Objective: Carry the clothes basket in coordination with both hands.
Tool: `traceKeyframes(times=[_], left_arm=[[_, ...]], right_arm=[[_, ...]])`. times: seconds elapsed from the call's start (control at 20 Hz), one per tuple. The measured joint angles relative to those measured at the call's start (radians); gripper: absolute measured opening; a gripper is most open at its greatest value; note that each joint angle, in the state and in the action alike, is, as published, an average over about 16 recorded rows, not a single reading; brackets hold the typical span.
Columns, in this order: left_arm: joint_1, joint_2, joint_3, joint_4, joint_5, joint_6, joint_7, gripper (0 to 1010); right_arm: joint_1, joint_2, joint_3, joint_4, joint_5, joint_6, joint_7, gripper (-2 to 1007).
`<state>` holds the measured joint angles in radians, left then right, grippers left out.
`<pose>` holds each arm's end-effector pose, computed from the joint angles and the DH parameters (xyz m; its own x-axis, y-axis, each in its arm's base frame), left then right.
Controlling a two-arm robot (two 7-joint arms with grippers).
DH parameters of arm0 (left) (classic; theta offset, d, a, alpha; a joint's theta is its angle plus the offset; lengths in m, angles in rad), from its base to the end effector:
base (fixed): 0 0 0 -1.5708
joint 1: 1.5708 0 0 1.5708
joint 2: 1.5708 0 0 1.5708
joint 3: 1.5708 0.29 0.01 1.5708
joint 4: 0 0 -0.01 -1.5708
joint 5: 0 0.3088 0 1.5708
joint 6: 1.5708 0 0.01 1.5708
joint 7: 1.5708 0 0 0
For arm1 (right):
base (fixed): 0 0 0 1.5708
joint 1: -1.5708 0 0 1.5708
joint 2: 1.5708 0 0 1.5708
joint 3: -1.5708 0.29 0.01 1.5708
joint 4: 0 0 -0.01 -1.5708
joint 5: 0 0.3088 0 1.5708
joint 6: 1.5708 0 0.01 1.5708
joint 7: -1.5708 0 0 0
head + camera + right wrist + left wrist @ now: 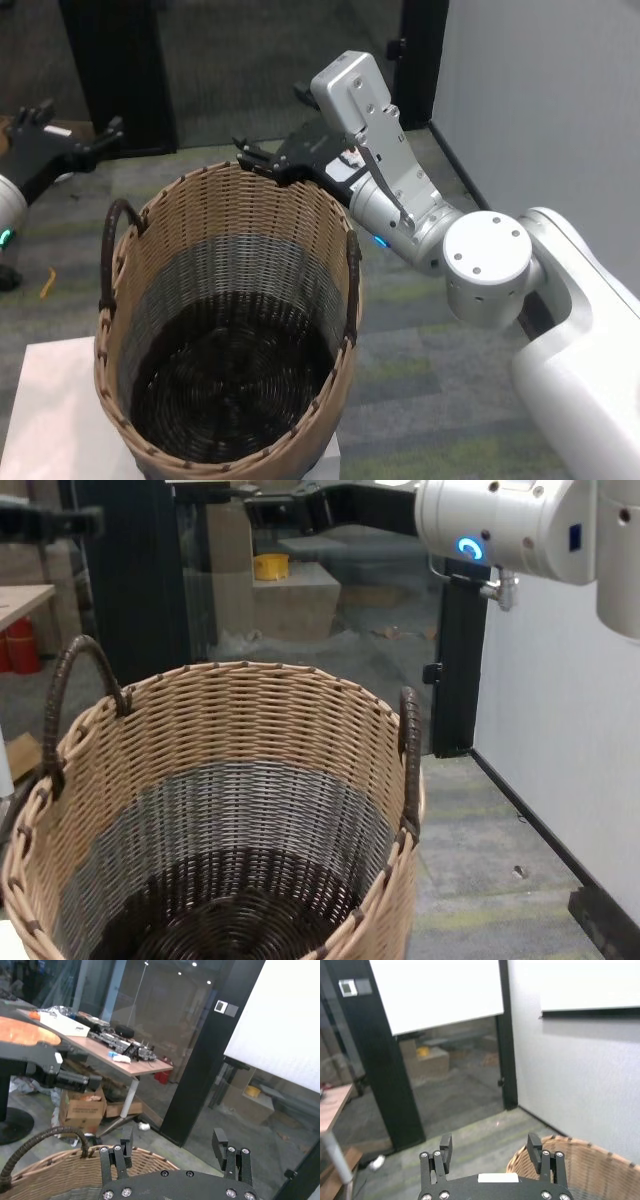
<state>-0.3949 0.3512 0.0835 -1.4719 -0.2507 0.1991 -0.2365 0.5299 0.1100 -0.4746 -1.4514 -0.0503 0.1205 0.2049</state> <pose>0.4238 0.0887 -0.1728 0.2464 0.9605 0.1293 -0.9661 0.2540 -0.0461 0.4281 0.1104 -0.1587 0.4988 -0.7731 0.3918 0.8069 0.5792 0.1156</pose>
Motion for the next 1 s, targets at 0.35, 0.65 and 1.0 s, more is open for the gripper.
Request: traceKeyframes(times=[0.35,0.65,1.0], left_arm=[[0.037,-0.031,0.011,-0.11,0.002,-0.013,0.022,1000],[0.064,-0.062,0.014,-0.187,0.012,0.029,0.062,1000],[0.075,-0.084,0.014,-0.226,0.029,0.065,0.081,1000]], right_arm=[[-0.035,0.018,0.015,-0.056,-0.019,0.065,0.008,1005],[-0.062,0.025,0.035,-0.091,-0.031,0.074,0.021,1005],[-0.068,0.066,0.047,-0.121,0.016,0.059,0.131,1005]])
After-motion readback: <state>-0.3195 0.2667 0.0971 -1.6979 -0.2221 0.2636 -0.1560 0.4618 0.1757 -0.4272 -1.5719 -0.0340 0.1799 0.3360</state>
